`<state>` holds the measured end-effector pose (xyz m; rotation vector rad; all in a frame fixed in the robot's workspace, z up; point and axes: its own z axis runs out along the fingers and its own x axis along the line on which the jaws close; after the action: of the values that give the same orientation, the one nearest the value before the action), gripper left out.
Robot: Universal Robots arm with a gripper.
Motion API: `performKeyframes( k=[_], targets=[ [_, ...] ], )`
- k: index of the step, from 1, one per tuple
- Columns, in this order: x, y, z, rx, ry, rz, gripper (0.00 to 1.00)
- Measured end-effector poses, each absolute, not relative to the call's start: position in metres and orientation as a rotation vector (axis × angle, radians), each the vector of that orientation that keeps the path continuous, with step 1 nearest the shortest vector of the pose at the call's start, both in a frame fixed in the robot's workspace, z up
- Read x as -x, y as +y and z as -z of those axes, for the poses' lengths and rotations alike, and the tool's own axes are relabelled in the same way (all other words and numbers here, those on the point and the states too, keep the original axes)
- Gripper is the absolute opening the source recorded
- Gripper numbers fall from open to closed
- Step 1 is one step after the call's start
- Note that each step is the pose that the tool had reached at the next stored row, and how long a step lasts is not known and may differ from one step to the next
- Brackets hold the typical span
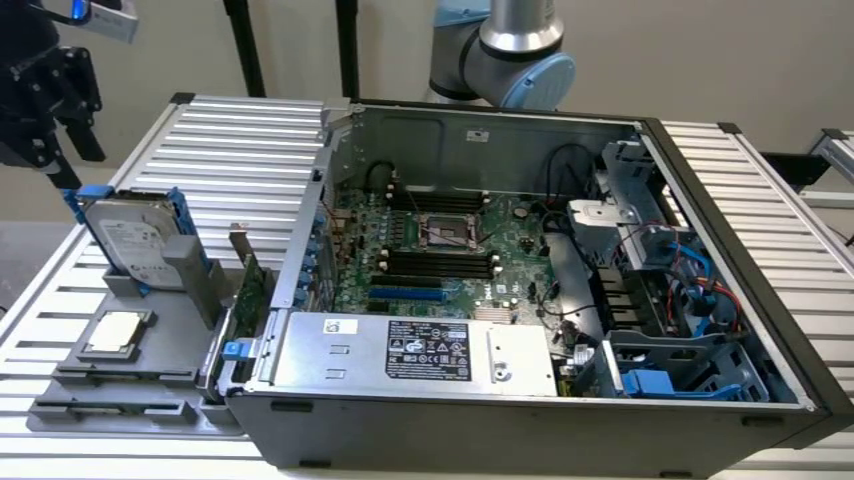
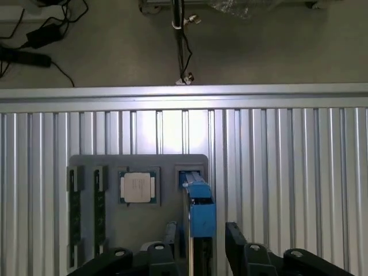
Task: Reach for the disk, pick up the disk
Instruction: 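Pick up the disk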
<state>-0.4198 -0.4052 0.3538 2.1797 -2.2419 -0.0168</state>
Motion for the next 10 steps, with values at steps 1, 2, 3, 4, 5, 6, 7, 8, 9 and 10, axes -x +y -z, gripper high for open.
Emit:
performKeyframes(
  k=[1,2,3,4,5,6,7,8,9,10],
  targets=[
    [0.42,-0.405,-0.352,-2.18,-2.242,0.017,0.48],
    [0.42,-0.404,-0.35,-2.18,-2.242,0.016,0.54],
    [0.42,-0.404,-0.348,-2.18,-2.242,0.016,0.54],
    [0.42,-0.404,-0.347,-2.18,-2.241,0.016,0.54],
    [0.42,-0.403,-0.345,-2.18,-2.242,0.016,0.54],
    [0.42,-0.403,-0.343,-2.18,-2.241,0.016,0.54],
    [0.42,-0.403,-0.341,-2.18,-2.241,0.016,0.54],
    [0.42,-0.403,-0.339,-2.18,-2.241,0.016,0.54],
    [0.42,-0.403,-0.337,-2.18,-2.241,0.016,0.54],
    [0.42,-0.403,-0.336,-2.18,-2.241,0.016,0.54]
  ],
)
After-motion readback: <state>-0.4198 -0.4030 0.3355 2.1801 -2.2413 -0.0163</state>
